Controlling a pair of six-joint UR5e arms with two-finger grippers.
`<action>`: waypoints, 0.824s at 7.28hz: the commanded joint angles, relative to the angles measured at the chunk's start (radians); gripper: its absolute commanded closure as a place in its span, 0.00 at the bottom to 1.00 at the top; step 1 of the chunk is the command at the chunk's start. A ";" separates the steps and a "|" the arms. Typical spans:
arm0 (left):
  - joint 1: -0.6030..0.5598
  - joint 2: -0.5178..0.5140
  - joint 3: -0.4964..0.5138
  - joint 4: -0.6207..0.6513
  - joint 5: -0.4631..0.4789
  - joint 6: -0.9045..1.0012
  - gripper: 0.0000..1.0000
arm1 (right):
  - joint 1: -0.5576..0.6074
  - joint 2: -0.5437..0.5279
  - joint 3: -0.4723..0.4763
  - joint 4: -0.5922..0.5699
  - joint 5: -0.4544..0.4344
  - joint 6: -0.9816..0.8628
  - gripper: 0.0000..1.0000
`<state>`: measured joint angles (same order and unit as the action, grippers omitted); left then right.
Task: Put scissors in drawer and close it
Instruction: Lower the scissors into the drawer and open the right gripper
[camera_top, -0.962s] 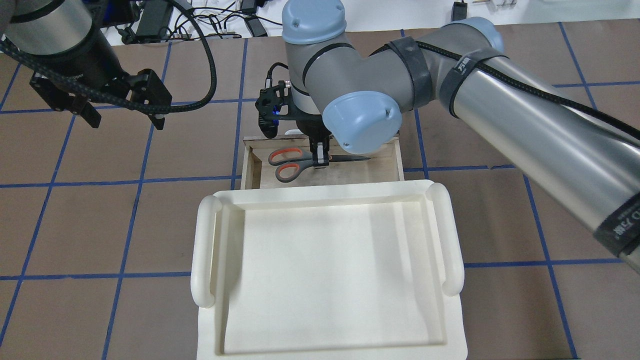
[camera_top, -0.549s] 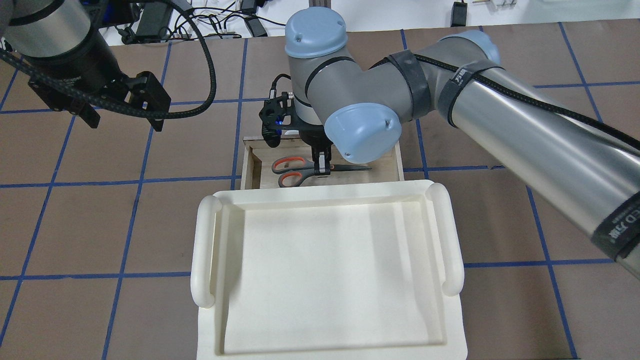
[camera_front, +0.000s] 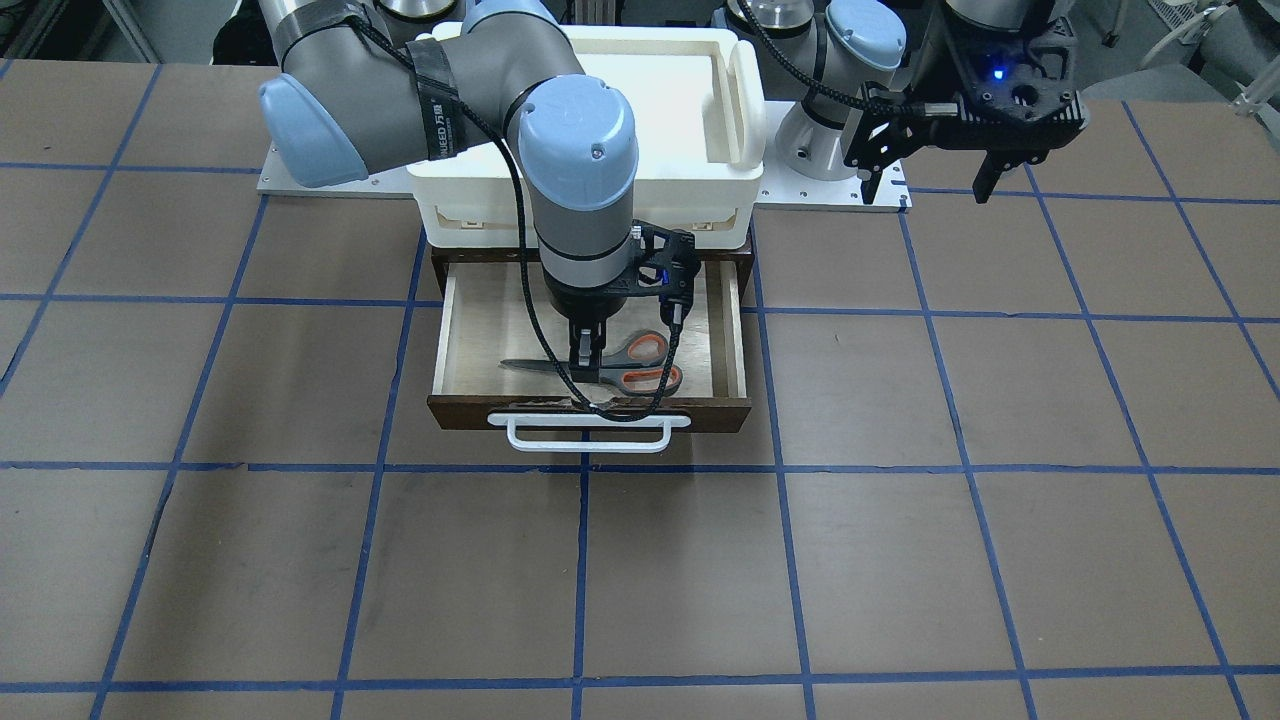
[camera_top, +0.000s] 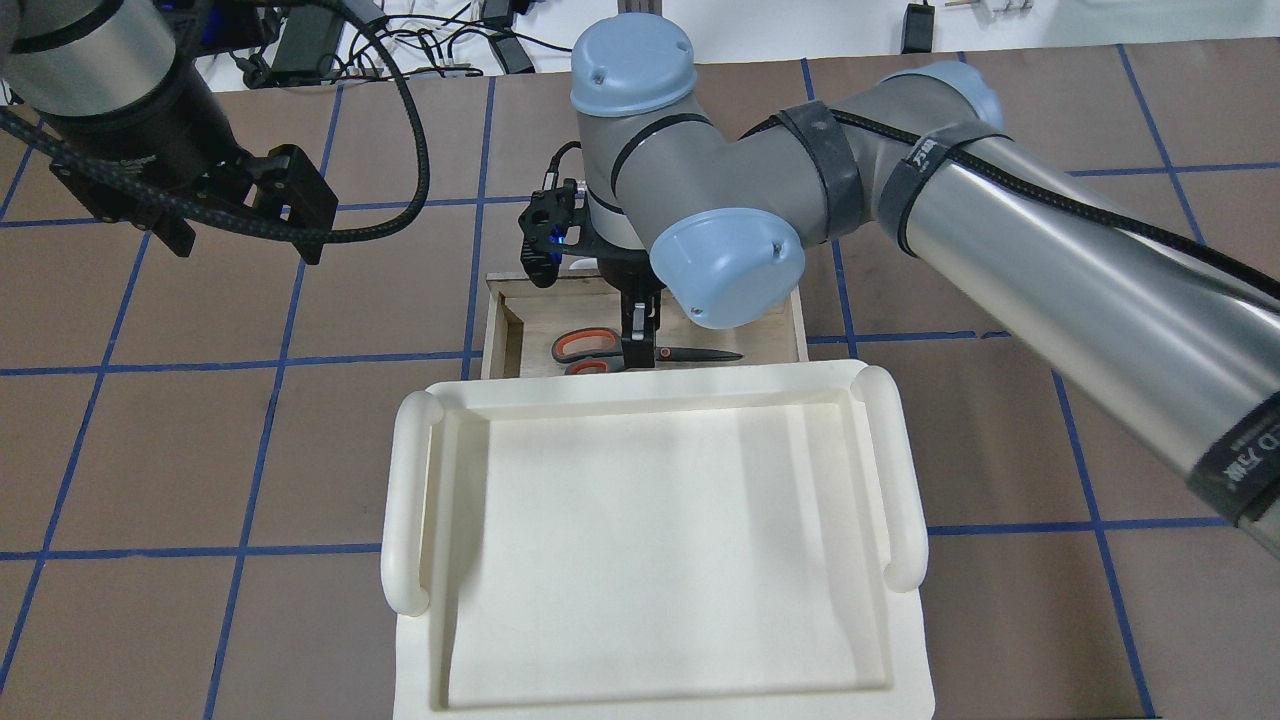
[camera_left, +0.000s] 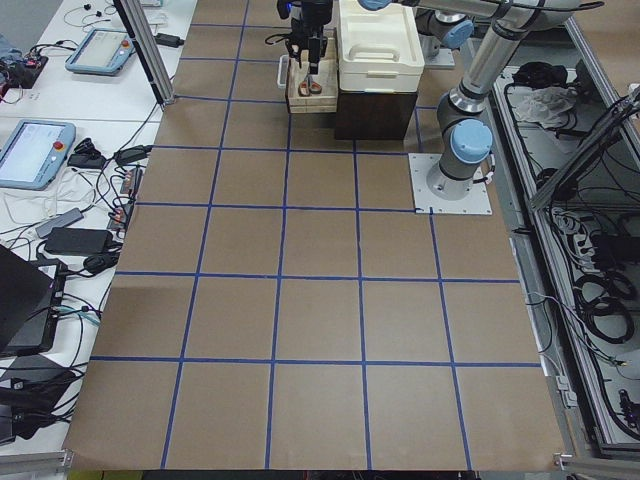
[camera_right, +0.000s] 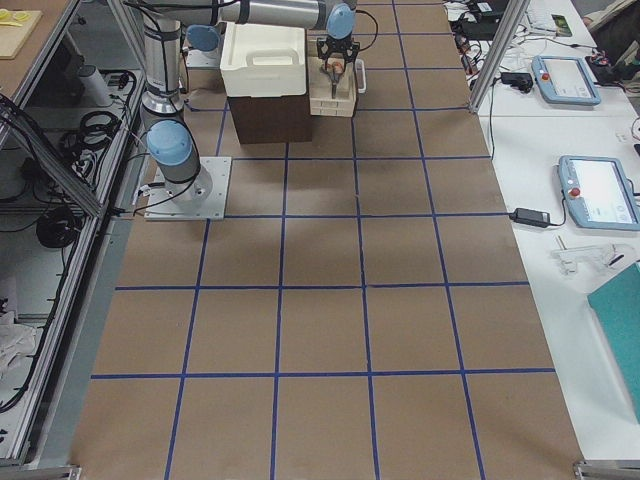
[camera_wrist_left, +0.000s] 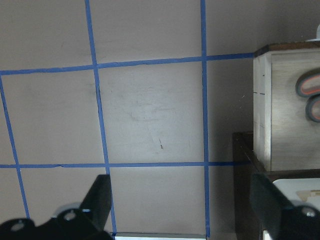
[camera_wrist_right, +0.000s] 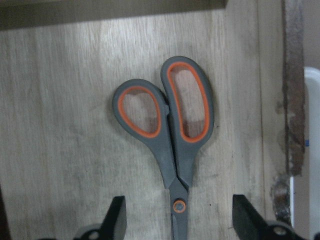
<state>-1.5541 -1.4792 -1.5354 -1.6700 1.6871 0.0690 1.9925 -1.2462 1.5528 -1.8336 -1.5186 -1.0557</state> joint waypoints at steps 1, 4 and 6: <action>0.000 0.002 0.001 -0.001 0.000 0.000 0.00 | -0.018 -0.045 -0.011 -0.004 -0.012 0.064 0.00; 0.000 0.004 0.001 -0.002 0.002 0.000 0.00 | -0.096 -0.119 -0.013 0.005 -0.009 0.606 0.00; 0.000 0.007 0.001 -0.002 0.002 0.000 0.00 | -0.185 -0.166 -0.010 0.010 -0.028 0.838 0.00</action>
<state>-1.5539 -1.4743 -1.5340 -1.6718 1.6887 0.0690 1.8638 -1.3834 1.5417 -1.8290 -1.5361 -0.3653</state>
